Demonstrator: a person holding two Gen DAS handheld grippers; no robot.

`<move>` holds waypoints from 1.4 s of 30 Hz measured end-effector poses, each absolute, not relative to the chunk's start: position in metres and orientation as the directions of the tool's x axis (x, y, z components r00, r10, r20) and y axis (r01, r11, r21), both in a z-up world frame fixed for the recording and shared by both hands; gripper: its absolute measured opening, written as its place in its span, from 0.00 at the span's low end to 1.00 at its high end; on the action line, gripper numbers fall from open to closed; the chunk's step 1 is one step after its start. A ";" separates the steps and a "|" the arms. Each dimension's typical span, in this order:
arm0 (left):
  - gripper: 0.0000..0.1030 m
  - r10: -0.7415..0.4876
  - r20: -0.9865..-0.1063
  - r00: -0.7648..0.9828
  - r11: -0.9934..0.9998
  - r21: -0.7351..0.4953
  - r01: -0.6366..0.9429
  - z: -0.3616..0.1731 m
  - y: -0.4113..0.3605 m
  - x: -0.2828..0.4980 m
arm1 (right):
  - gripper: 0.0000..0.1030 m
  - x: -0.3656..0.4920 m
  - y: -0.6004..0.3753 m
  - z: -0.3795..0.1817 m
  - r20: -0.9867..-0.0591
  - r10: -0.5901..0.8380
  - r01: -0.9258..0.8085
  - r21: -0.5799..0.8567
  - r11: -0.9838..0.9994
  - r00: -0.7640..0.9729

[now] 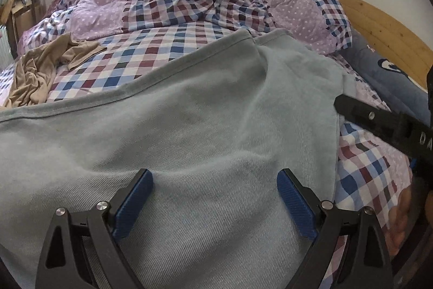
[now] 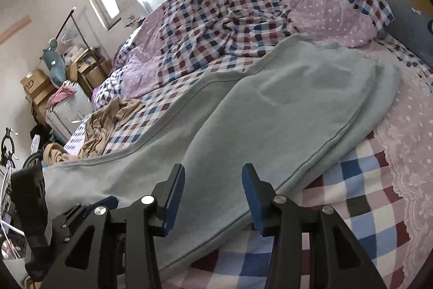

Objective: Fold clothes
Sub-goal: 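Open the left gripper and move both grippers over the grey-green blanket, then grasp the grey-green pants waistband with the right gripper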

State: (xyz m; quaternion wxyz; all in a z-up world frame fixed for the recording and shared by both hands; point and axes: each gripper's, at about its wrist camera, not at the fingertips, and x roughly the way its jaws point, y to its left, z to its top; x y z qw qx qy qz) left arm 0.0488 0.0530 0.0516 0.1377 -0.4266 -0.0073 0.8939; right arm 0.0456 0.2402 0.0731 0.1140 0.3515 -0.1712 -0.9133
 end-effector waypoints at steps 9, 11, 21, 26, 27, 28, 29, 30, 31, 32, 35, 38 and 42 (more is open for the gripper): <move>0.93 0.225 -0.760 -0.610 -0.965 -0.088 -0.245 0.048 0.059 0.050 | 0.47 0.041 0.294 0.067 -0.604 -0.295 0.001 0.438 -0.899 -0.740; 0.93 0.227 -0.758 -0.612 -0.965 -0.090 -0.247 0.047 0.059 0.050 | 0.47 0.040 0.302 0.068 -0.598 -0.293 -0.006 0.447 -0.895 -0.746; 0.93 0.247 -0.752 -0.611 -0.961 -0.110 -0.253 0.045 0.054 0.048 | 0.47 0.022 0.373 0.085 -0.572 -0.199 -0.074 0.418 -0.905 -0.795; 0.93 0.256 -0.753 -0.606 -0.959 -0.120 -0.256 0.044 0.055 0.045 | 0.47 -0.010 0.438 0.085 -0.584 -0.179 -0.150 0.470 -0.870 -0.792; 0.93 0.261 -0.753 -0.605 -0.958 -0.128 -0.255 0.044 0.054 0.045 | 0.47 -0.019 0.448 0.083 -0.584 -0.195 -0.160 0.501 -0.851 -0.788; 0.93 0.266 -0.752 -0.603 -0.958 -0.134 -0.255 0.044 0.052 0.045 | 0.47 -0.027 0.455 0.081 -0.587 -0.211 -0.168 0.524 -0.835 -0.782; 0.92 0.266 -0.752 -0.602 -0.958 -0.135 -0.255 0.044 0.053 0.045 | 0.47 -0.037 0.460 0.078 -0.592 -0.229 -0.171 0.542 -0.823 -0.772; 0.92 0.266 -0.753 -0.602 -0.958 -0.134 -0.255 0.044 0.053 0.045 | 0.47 -0.048 0.462 0.075 -0.601 -0.247 -0.169 0.550 -0.818 -0.760; 0.92 0.265 -0.754 -0.601 -0.958 -0.134 -0.254 0.044 0.053 0.045 | 0.47 -0.057 0.462 0.071 -0.609 -0.262 -0.165 0.554 -0.816 -0.748; 0.92 0.264 -0.756 -0.599 -0.958 -0.133 -0.254 0.044 0.054 0.045 | 0.47 -0.067 0.461 0.067 -0.625 -0.260 -0.173 0.544 -0.821 -0.736; 0.92 0.264 -0.760 -0.593 -0.958 -0.136 -0.252 0.045 0.054 0.044 | 0.47 -0.095 0.461 0.052 -0.687 -0.195 -0.231 0.477 -0.848 -0.701; 0.93 0.268 -0.761 -0.591 -0.957 -0.142 -0.253 0.045 0.053 0.044 | 0.46 -0.112 0.471 0.039 -0.702 -0.146 -0.292 0.464 -0.836 -0.697; 0.92 0.267 -0.761 -0.590 -0.957 -0.141 -0.252 0.045 0.054 0.044 | 0.47 -0.129 0.484 0.020 -0.711 -0.147 -0.343 0.497 -0.797 -0.687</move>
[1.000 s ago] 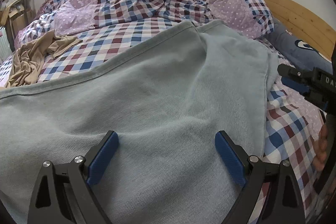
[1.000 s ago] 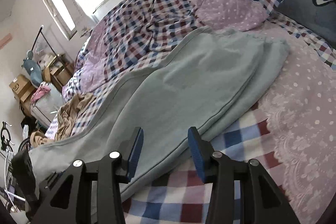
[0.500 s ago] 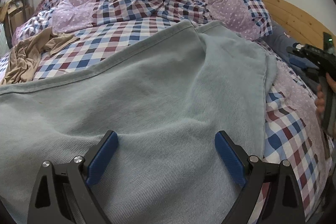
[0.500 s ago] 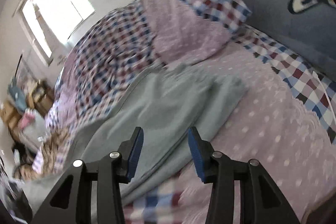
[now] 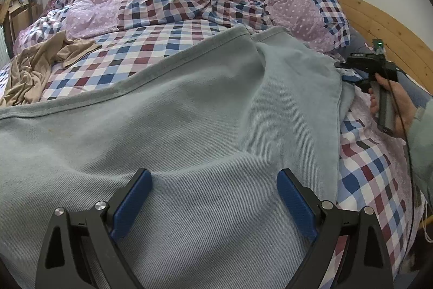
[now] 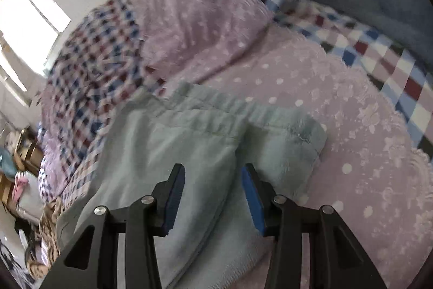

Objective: Fold clothes
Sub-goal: 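Grasp the grey-green pants waistband with the right gripper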

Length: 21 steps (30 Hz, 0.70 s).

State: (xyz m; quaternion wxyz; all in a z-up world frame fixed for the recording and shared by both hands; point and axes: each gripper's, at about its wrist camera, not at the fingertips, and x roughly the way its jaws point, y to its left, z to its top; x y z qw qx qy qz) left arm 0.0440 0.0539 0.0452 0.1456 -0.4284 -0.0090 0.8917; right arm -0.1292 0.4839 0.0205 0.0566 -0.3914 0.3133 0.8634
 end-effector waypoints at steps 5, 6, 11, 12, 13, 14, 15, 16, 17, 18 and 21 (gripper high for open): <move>0.93 0.268 -0.763 -0.588 -0.958 -0.144 -0.249 0.045 0.055 0.043 | 0.25 -0.132 0.483 0.026 -0.634 -0.227 -0.299 0.611 -0.733 -0.739; 0.92 0.267 -0.764 -0.587 -0.958 -0.143 -0.250 0.045 0.055 0.043 | 0.24 -0.127 0.484 0.032 -0.586 -0.253 -0.266 0.655 -0.707 -0.769; 0.92 0.272 -0.764 -0.586 -0.957 -0.150 -0.249 0.045 0.054 0.043 | 0.28 -0.122 0.489 0.027 -0.617 -0.276 -0.296 0.662 -0.688 -0.737; 0.93 0.270 -0.764 -0.586 -0.957 -0.148 -0.248 0.045 0.055 0.043 | 0.28 -0.121 0.490 0.017 -0.647 -0.289 -0.325 0.658 -0.679 -0.705; 0.92 0.268 -0.765 -0.586 -0.958 -0.146 -0.247 0.045 0.055 0.043 | 0.28 -0.119 0.490 0.010 -0.659 -0.309 -0.333 0.662 -0.671 -0.686; 0.92 0.266 -0.765 -0.586 -0.958 -0.144 -0.247 0.045 0.056 0.043 | 0.28 -0.115 0.487 0.004 -0.654 -0.336 -0.322 0.675 -0.664 -0.677; 0.92 0.264 -0.766 -0.587 -0.959 -0.142 -0.246 0.045 0.056 0.043 | 0.28 -0.112 0.483 0.001 -0.650 -0.354 -0.307 0.680 -0.666 -0.673; 0.92 0.260 -0.767 -0.587 -0.960 -0.138 -0.245 0.045 0.057 0.042 | 0.29 -0.109 0.479 0.000 -0.645 -0.363 -0.286 0.680 -0.675 -0.673; 0.92 0.259 -0.767 -0.587 -0.960 -0.137 -0.245 0.045 0.057 0.042 | 0.30 -0.105 0.475 -0.001 -0.638 -0.373 -0.265 0.679 -0.685 -0.674; 0.93 0.259 -0.767 -0.587 -0.960 -0.137 -0.244 0.045 0.056 0.042 | 0.31 -0.104 0.472 -0.003 -0.631 -0.380 -0.250 0.682 -0.687 -0.676; 0.93 0.259 -0.767 -0.587 -0.960 -0.138 -0.244 0.045 0.056 0.042 | 0.34 -0.113 0.475 -0.004 -0.613 -0.389 -0.243 0.699 -0.673 -0.687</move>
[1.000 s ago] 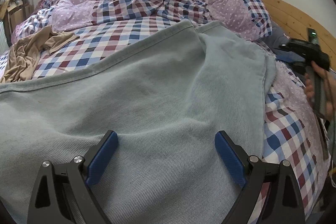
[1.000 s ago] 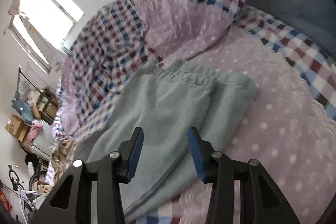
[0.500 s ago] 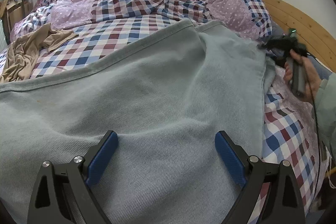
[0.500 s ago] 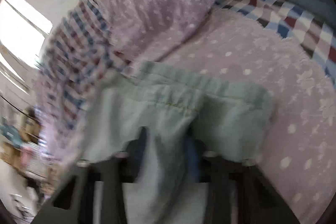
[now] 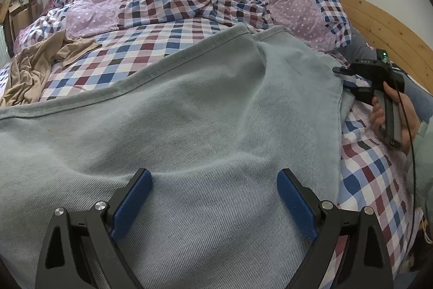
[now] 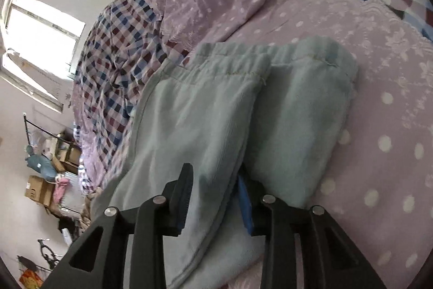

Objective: Fold clothes
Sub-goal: 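Grasp the grey-green pants waistband with the right gripper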

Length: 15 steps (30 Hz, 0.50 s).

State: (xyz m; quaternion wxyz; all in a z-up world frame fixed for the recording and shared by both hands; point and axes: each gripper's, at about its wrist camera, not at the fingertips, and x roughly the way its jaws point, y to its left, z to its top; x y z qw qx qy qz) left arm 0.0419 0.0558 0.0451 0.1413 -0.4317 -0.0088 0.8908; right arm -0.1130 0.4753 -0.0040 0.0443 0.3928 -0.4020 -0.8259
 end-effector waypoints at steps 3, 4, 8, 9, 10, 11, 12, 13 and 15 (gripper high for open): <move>0.93 0.254 -0.768 -0.588 -0.961 -0.131 -0.243 0.045 0.056 0.042 | 0.34 -0.130 0.478 0.001 -0.630 -0.362 -0.261 0.679 -0.686 -0.687; 0.93 0.254 -0.769 -0.587 -0.961 -0.132 -0.243 0.045 0.056 0.041 | 0.34 -0.136 0.479 0.004 -0.643 -0.347 -0.269 0.663 -0.699 -0.683; 0.93 0.258 -0.770 -0.583 -0.960 -0.138 -0.243 0.046 0.055 0.040 | 0.11 -0.147 0.479 0.021 -0.699 -0.249 -0.289 0.555 -0.780 -0.670; 0.93 0.259 -0.771 -0.582 -0.960 -0.140 -0.242 0.046 0.055 0.040 | 0.10 -0.141 0.479 0.032 -0.691 -0.218 -0.281 0.533 -0.798 -0.689; 0.92 0.260 -0.772 -0.581 -0.960 -0.143 -0.240 0.046 0.054 0.039 | 0.09 -0.133 0.480 0.042 -0.678 -0.184 -0.283 0.516 -0.808 -0.712; 0.92 0.259 -0.772 -0.581 -0.961 -0.142 -0.239 0.047 0.054 0.039 | 0.08 -0.125 0.482 0.053 -0.663 -0.150 -0.285 0.500 -0.818 -0.733; 0.92 0.257 -0.771 -0.582 -0.961 -0.141 -0.237 0.048 0.054 0.040 | 0.08 -0.116 0.485 0.062 -0.651 -0.116 -0.295 0.487 -0.822 -0.750; 0.92 0.258 -0.771 -0.583 -0.962 -0.145 -0.233 0.050 0.053 0.040 | 0.08 -0.106 0.488 0.068 -0.648 -0.079 -0.317 0.471 -0.824 -0.757; 0.92 0.263 -0.769 -0.582 -0.961 -0.158 -0.226 0.052 0.051 0.040 | 0.08 -0.086 0.498 0.071 -0.650 -0.035 -0.351 0.454 -0.819 -0.759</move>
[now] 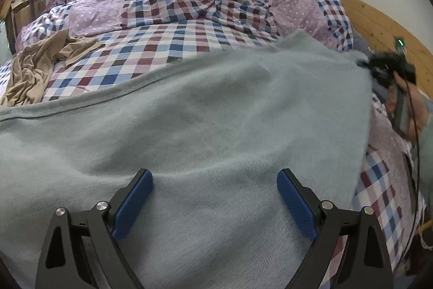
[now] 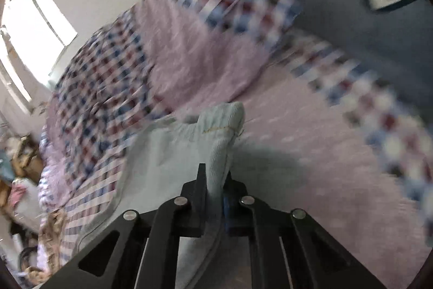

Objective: Fold clothes
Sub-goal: 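Grasp the grey-green pants waistband with the right gripper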

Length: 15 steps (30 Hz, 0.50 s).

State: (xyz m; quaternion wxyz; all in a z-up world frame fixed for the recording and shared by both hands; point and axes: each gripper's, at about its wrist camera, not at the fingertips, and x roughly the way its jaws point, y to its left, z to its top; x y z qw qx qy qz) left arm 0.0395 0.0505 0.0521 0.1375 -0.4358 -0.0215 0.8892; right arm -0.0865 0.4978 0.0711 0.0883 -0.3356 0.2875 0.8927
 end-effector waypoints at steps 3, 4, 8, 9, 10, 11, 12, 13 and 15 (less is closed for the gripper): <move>0.92 0.272 -0.770 -0.578 -0.960 -0.176 -0.219 0.052 0.048 0.039 | 0.09 -0.097 0.510 0.031 -0.774 -0.066 -0.406 0.400 -0.821 -0.630; 0.92 0.271 -0.771 -0.576 -0.960 -0.175 -0.218 0.052 0.048 0.039 | 0.09 -0.099 0.516 0.021 -0.792 -0.087 -0.420 0.409 -0.810 -0.604; 0.92 0.250 -0.778 -0.577 -0.964 -0.147 -0.220 0.051 0.053 0.039 | 0.27 -0.086 0.532 0.021 -0.750 -0.109 -0.444 0.495 -0.747 -0.653; 0.92 0.245 -0.779 -0.577 -0.965 -0.141 -0.220 0.051 0.054 0.038 | 0.32 -0.080 0.536 0.023 -0.745 -0.096 -0.461 0.503 -0.731 -0.660; 0.92 0.242 -0.780 -0.577 -0.966 -0.136 -0.222 0.051 0.055 0.039 | 0.43 -0.075 0.540 0.023 -0.742 -0.095 -0.473 0.513 -0.716 -0.663; 0.92 0.242 -0.780 -0.577 -0.966 -0.136 -0.222 0.051 0.055 0.039 | 0.46 -0.071 0.544 0.021 -0.742 -0.104 -0.479 0.527 -0.702 -0.663; 0.92 0.243 -0.780 -0.577 -0.965 -0.137 -0.222 0.051 0.054 0.038 | 0.46 -0.067 0.549 0.019 -0.741 -0.114 -0.486 0.540 -0.687 -0.662; 0.92 0.244 -0.780 -0.577 -0.965 -0.138 -0.222 0.051 0.054 0.038 | 0.46 -0.064 0.552 0.017 -0.737 -0.127 -0.486 0.555 -0.675 -0.664; 0.92 0.245 -0.780 -0.576 -0.965 -0.139 -0.222 0.050 0.054 0.038 | 0.47 -0.062 0.555 0.013 -0.724 -0.154 -0.474 0.581 -0.661 -0.673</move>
